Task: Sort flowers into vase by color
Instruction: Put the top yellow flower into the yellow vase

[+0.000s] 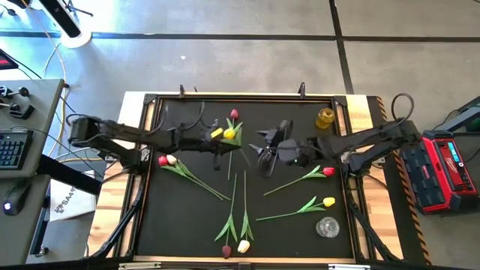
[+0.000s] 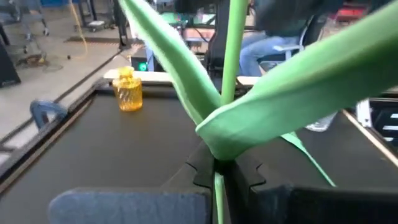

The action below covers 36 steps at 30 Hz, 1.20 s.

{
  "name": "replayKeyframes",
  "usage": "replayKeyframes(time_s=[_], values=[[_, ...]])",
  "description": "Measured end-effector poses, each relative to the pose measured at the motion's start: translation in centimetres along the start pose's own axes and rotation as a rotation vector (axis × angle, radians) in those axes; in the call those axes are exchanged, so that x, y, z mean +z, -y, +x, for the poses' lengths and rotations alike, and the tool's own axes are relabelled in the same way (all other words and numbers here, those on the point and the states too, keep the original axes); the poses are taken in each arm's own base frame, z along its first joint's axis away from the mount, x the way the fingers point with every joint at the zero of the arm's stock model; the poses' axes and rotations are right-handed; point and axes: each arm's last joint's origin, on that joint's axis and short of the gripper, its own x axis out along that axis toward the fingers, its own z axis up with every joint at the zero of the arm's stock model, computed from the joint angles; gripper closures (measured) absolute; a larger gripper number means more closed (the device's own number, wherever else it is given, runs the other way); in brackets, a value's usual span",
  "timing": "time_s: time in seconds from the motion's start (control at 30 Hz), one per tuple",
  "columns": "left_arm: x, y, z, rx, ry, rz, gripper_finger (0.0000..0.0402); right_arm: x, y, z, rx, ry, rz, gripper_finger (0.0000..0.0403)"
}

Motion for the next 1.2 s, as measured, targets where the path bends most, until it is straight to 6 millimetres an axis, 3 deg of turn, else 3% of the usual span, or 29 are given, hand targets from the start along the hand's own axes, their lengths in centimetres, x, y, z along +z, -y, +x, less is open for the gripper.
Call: replayKeyframes(time_s=[0.17,0.27,0.47,0.6,0.87,1.0,1.2], values=[[0.5,-2.5,3.9,-0.114,0.045,0.037,0.04,-2.3,0.8,-1.4,-0.204,-0.119,-0.064,0.0175],[-0.1,-4.3,6.3,-0.2,0.068,0.039,0.04,-3.5,1.2,-1.9,-0.2,-0.232,-0.056,0.0183],[-1.9,-8.2,10.9,-0.203,0.018,0.008,0.04,-5.4,2.3,-2.7,-0.212,-0.486,0.017,0.0195],[-2.6,-8.6,13.3,-0.276,0.015,-0.021,0.04,-6.1,2.8,-3.2,-0.252,-0.595,0.099,0.0211],[-2.7,-6.7,14.8,-0.337,0.022,0.046,0.0399,-7.8,3.6,-8.0,-0.519,-0.58,-0.018,0.0239],[-2.2,-6.3,14.8,-0.335,0.07,0.091,0.0399,-8.3,2.9,-9.1,-0.41,-0.476,0.029,0.0239],[-0.5,-7.3,15.4,-0.309,0.067,0.083,0.0399,-9.9,3.2,-8.5,-0.313,-0.421,0.083,0.0239]])
